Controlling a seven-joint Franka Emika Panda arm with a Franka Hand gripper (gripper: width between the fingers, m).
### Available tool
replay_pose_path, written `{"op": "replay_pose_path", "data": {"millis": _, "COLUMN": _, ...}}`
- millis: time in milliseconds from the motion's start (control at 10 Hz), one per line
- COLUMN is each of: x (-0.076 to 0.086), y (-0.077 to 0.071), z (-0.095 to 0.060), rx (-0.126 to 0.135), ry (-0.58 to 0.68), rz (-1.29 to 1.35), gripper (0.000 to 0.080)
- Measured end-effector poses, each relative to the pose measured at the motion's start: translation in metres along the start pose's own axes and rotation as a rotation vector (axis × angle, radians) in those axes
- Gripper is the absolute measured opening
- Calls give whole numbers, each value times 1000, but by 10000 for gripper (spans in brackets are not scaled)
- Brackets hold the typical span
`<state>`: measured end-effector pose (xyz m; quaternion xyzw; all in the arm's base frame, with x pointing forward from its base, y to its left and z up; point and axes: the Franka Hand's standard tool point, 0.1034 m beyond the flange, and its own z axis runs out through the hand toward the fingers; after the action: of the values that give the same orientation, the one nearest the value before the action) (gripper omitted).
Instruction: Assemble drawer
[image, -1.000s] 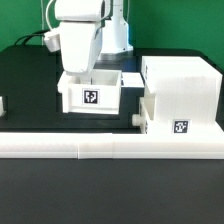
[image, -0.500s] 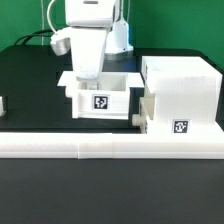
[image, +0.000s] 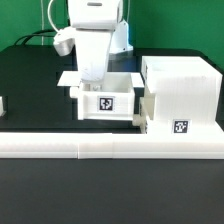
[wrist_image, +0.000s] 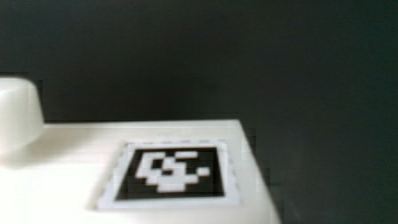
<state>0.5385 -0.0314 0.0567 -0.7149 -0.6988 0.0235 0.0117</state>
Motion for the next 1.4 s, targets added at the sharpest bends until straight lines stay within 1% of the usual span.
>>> {"op": "replay_pose_path", "data": {"millis": 200, "x": 4, "y": 3, "z": -3, "rx": 8, "ry": 0, "rz": -5, "gripper": 42}}
{"op": "replay_pose_path", "data": {"millis": 400, "x": 3, "y": 1, "z": -2, "rx": 10, "ry": 0, "rz": -3, "gripper": 42}}
{"op": "replay_pose_path", "data": {"millis": 500, "x": 4, "y": 3, "z": -2, "rx": -1, "ry": 1, "rz": -3, "gripper": 42}}
{"op": "replay_pose_path", "data": {"millis": 600, "x": 4, "y": 4, "z": -1, "rx": -23, "ry": 4, "rz": -4, "gripper": 42}}
{"op": "replay_pose_path", "data": {"millis": 700, "x": 4, "y": 1, "z": 0, "rx": -2, "ry": 2, "rz": -9, "gripper": 42}}
{"op": "replay_pose_path", "data": {"millis": 800, "x": 6, "y": 3, "z": -3, "rx": 7, "ry": -1, "rz": -15, "gripper": 42}}
{"op": "replay_pose_path", "data": {"millis": 1000, "x": 12, "y": 12, "z": -7, "rx": 2, "ry": -5, "rz": -17, "gripper": 42}}
{"op": "replay_pose_path", "data": {"millis": 1400, "x": 13, "y": 17, "z": -9, "rx": 2, "ry": -7, "rz": -6, "gripper": 42}}
